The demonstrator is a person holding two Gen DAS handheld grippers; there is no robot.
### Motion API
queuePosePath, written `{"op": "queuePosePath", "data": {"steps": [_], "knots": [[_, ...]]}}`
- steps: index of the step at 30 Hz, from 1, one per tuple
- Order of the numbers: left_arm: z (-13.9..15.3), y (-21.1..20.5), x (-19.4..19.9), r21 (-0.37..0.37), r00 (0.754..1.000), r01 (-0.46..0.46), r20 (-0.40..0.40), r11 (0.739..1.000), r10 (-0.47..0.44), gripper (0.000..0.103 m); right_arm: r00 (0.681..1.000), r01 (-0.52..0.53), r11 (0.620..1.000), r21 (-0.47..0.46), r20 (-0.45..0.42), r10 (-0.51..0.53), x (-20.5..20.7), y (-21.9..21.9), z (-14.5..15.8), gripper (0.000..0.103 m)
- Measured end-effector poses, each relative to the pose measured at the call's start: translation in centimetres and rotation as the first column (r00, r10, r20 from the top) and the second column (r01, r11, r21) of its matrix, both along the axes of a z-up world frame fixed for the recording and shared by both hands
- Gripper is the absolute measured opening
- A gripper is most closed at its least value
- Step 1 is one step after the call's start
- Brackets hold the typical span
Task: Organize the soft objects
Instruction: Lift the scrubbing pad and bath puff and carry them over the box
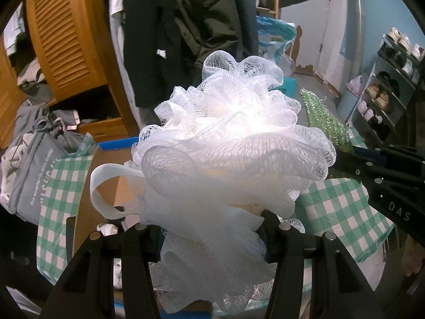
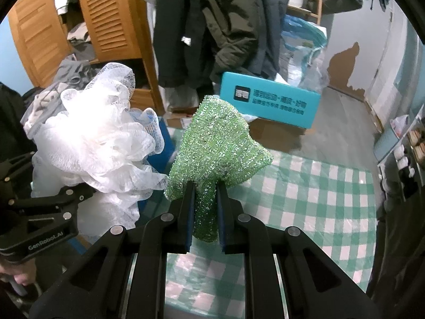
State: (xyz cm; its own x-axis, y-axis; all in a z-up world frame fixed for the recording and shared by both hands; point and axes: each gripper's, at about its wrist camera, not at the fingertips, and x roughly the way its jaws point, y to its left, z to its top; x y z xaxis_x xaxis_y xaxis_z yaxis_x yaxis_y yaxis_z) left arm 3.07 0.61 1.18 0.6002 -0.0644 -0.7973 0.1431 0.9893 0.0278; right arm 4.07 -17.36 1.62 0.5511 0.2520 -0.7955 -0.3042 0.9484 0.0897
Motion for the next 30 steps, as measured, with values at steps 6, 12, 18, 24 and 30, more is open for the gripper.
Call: {"op": "queuePosePath", "data": {"steps": [6, 12, 18, 24, 30], "knots": [[0.2, 1.9, -0.1, -0.006, 0.999, -0.034, 0.006, 0.999, 0.034, 0.053, 1.0, -0.03, 1.0, -0.004, 0.002, 0.03, 0.3, 2.1, 0.3, 0.013], [0.0, 4.0, -0.1, -0.015, 0.998, -0.07, 0.0, 0.997, 0.07, 0.053, 0.998, -0.06, 0.998, -0.008, -0.005, 0.06, 0.7, 4.2, 0.3, 0.013], [-0.5, 6.0, -0.1, -0.019, 0.994, -0.106, -0.012, 0.994, 0.106, 0.054, 0.996, -0.09, 0.996, -0.005, -0.022, 0.09, 1.4, 6.4, -0.2, 0.013], [-0.9, 8.1, -0.1, -0.017, 0.989, -0.147, -0.017, 0.989, 0.146, 0.054, 0.992, -0.123, 0.992, -0.006, -0.04, 0.122, 2.0, 8.9, -0.7, 0.013], [-2.1, 10.6, 0.3, -0.016, 0.981, -0.189, -0.045, 0.982, 0.188, 0.054, 0.987, -0.152, 0.988, -0.004, -0.059, 0.152, 2.7, 11.2, -1.2, 0.013]]}}
